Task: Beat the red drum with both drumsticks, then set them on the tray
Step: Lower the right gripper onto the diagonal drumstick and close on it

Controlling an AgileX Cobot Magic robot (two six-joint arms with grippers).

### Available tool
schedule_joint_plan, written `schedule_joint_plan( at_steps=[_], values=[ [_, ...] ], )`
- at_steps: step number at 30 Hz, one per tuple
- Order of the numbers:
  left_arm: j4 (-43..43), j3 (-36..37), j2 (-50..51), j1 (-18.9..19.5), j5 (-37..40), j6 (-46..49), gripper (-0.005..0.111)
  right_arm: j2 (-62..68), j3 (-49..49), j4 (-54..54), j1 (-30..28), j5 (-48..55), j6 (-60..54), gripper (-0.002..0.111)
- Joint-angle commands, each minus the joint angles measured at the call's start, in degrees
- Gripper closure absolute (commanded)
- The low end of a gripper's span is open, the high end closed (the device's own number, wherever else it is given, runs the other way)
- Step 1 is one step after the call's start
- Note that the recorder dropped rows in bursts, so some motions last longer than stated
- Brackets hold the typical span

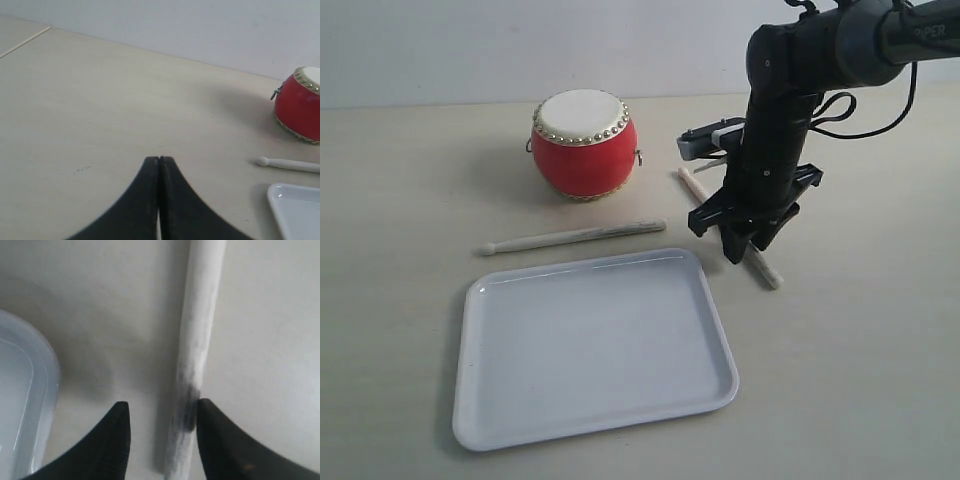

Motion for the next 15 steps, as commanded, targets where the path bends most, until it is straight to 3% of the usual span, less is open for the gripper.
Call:
schedule_joint_plan(
  at_steps=[1,15],
  values=[
    [0.3,0.2,-0.4,0.1,-0.8,1.9,0.107,0.0,-0.2,-0.4,0.0,-0.6,-0.5,0.066],
    [0.3,0.2,-0.4,0.1,-14.3,2.0,0.107,1.0,-0.2,-1.7,0.0,-1.6,0.1,0.071]
  ],
)
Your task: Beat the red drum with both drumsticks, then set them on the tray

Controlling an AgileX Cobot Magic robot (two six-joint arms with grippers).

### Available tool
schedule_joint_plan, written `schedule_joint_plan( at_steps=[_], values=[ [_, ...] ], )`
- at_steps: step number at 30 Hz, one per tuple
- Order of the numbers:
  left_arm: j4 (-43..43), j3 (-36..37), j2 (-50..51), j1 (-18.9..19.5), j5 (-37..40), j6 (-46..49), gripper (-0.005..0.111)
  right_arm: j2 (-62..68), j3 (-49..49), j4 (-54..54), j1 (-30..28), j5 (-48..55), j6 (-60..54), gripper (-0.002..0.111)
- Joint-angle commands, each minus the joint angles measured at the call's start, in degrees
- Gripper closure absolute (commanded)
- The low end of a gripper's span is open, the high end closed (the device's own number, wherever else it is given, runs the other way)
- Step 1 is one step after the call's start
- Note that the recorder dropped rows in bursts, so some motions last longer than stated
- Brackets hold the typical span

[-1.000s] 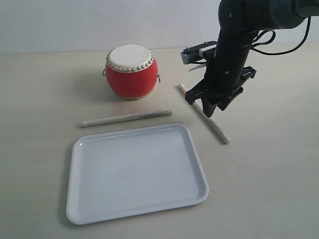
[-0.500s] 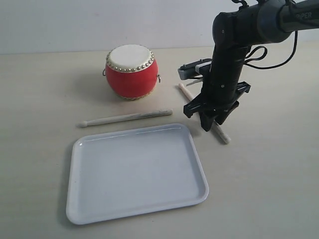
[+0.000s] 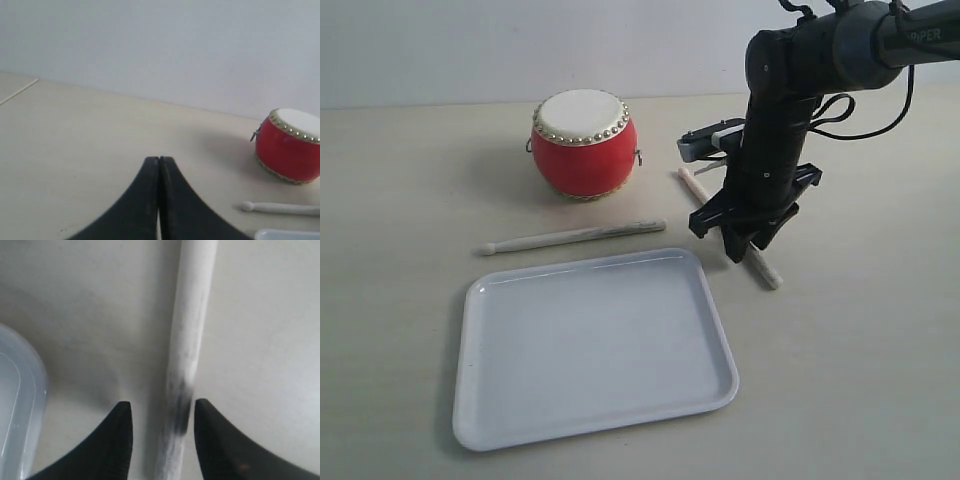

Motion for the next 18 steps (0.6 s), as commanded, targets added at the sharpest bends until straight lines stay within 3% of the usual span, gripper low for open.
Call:
schedule_joint_plan(
  at_steps=[1,9,11,14,17,18],
  values=[
    [0.3,0.2,-0.4,0.1,-5.3,0.1,0.107,0.8,-0.2,-0.6,0.0,-0.3,0.1,0.071],
    [0.2,0.2,-0.4,0.1,-6.7,-5.3,0.107,2.0,-0.2,-0.4,0.0,-1.1,0.1,0.073],
    [0.2,0.2,-0.4,0.1,-7.6,-6.8,0.107,2.0,-0.2,-0.4,0.0,-1.1,0.9,0.081],
    [0.2,0.2,-0.4,0.1,-12.5,-11.7,0.107,2.0,-0.2,-0.4,0.0,-1.3,1.6,0.108],
    [0.2,0.2,-0.4,0.1,-18.8,-22.3,0.107,2.0,-0.2,-0.5,0.0,-1.3,1.6,0.108],
    [0.2,0.2,-0.4,0.1,-25.1,-25.8,0.107,1.5,-0.3,-0.6,0.0,-1.3,1.6,0.108]
  ],
)
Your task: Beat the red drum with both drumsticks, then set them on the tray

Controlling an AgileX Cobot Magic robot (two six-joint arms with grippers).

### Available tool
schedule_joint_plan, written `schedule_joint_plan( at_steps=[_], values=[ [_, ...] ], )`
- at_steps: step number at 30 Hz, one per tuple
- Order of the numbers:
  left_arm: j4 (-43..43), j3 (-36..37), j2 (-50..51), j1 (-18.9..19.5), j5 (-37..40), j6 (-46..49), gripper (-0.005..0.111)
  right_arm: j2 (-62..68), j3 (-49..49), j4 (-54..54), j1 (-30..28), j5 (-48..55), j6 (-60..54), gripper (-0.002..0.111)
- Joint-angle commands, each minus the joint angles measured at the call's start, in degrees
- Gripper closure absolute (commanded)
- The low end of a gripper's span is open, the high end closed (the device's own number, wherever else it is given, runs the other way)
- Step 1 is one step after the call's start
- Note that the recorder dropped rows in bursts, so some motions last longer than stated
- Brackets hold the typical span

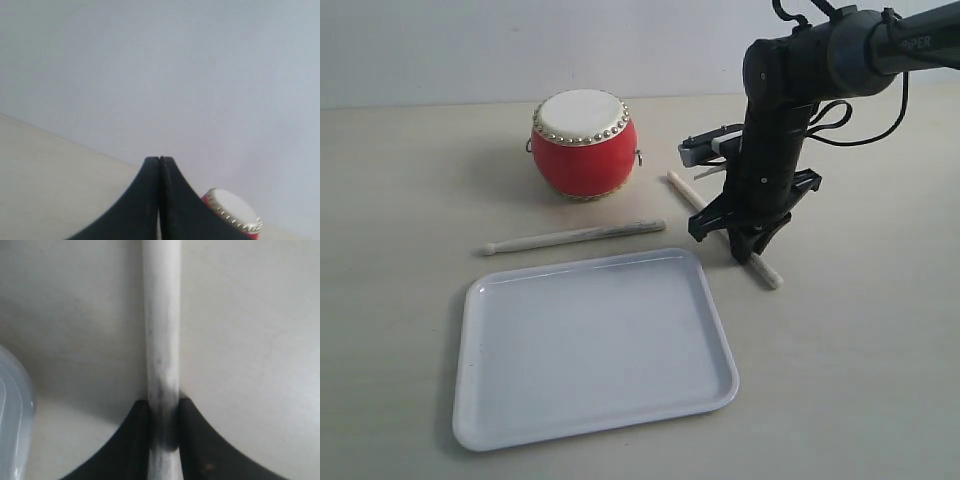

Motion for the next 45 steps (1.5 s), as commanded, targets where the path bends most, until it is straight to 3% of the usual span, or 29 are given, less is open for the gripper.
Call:
schedule_joint_plan(
  at_steps=[1,3,7,10,15,20,28,32,39,45],
  values=[
    [0.2,0.2,-0.4,0.1,-14.9,-10.8,0.107,-0.5,-0.1,-0.2,0.0,-0.7,0.1,0.108],
    [2.0,-2.1,-0.4,0.1,-17.4,-10.8,0.107,-3.4,-0.1,-0.4,0.0,-0.7,0.1,0.108],
    [9.2,-18.0,11.5,0.1,-7.5,-10.9,0.107,-11.7,-0.3,-0.4,-0.1,-2.3,-0.4,0.108],
    [10.2,-31.0,25.9,0.1,5.3,-10.9,0.107,-14.7,-3.7,-0.2,-0.7,4.0,-0.3,0.108],
    [8.0,-44.5,43.4,-0.3,22.9,-5.3,0.104,-15.3,-9.9,-2.2,-1.4,12.1,-0.3,0.108],
    [-3.3,-54.8,56.0,-3.7,36.7,9.1,0.095,-15.4,-13.6,-4.7,-1.4,12.1,-0.3,0.108],
    [-4.4,-67.4,70.5,-13.0,49.8,9.8,0.096,-15.4,-13.9,-4.6,-1.7,12.1,-0.3,0.108],
    [-4.4,-70.9,76.0,-17.3,50.8,5.1,0.096,-15.4,-13.9,-4.3,-1.7,12.1,-0.3,0.108],
    [-6.5,-71.9,83.7,-21.8,44.3,-12.1,0.096,-15.4,-13.9,-3.1,-1.7,12.1,1.1,0.108],
    [-14.7,-71.9,90.2,-25.3,40.5,-8.3,0.096,-15.4,-13.9,-1.5,-1.7,12.1,1.1,0.108]
  ],
)
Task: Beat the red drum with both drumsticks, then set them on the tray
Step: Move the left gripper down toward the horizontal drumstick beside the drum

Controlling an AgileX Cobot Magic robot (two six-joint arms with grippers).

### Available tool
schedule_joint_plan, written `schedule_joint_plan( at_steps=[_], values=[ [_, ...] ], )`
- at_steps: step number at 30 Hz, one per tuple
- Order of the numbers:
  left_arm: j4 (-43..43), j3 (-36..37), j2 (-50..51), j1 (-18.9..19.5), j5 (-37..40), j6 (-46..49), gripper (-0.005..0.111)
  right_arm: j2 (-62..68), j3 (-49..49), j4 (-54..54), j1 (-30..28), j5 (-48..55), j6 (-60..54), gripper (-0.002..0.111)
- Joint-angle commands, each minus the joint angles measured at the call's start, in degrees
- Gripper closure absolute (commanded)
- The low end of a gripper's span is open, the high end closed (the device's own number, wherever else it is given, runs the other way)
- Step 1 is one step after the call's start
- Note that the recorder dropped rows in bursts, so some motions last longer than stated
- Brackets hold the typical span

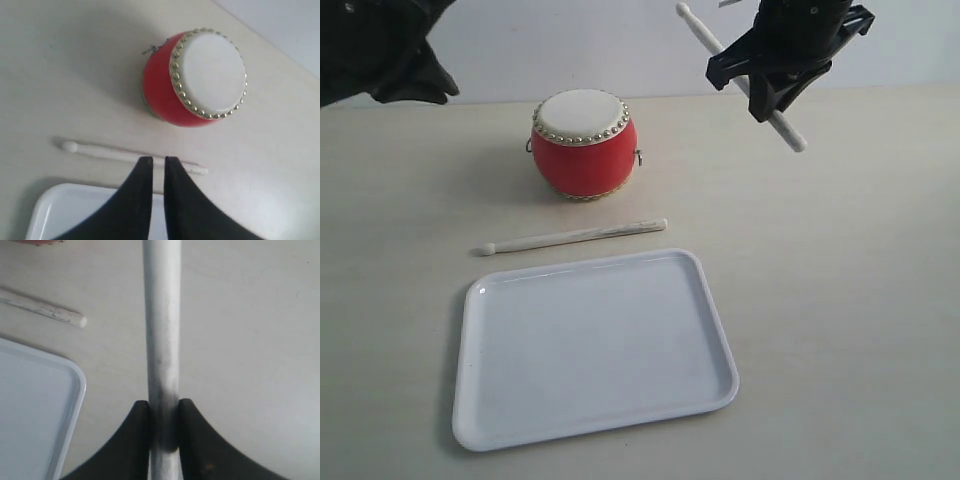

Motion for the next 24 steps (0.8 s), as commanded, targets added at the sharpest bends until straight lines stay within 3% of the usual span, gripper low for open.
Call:
schedule_joint_plan(
  at_steps=[1,5,8,10,22,24],
  values=[
    [-2.0,-0.4,3.1,-2.9,-3.5,2.3,0.096,-0.7,-0.5,1.1,-0.3,0.1,0.4,0.108],
    [-4.5,-0.4,4.3,-5.3,-4.8,2.1,0.096,-0.7,-0.5,1.1,-0.3,0.1,0.4,0.108],
    [-5.1,-0.4,3.8,-6.1,9.9,2.8,0.096,-0.7,-0.5,1.1,-0.3,0.1,0.4,0.108],
    [-5.3,-0.4,3.9,-6.1,12.6,2.8,0.096,-0.7,-0.5,1.0,-0.3,0.1,0.4,0.108],
    [-5.2,-0.4,4.0,-6.1,8.7,2.8,0.096,-0.7,-0.5,2.6,-0.3,0.1,0.0,0.108],
    [-4.6,-0.4,4.3,-6.0,2.8,2.2,0.096,-0.7,-0.5,2.6,-0.3,0.1,0.0,0.108]
  ],
)
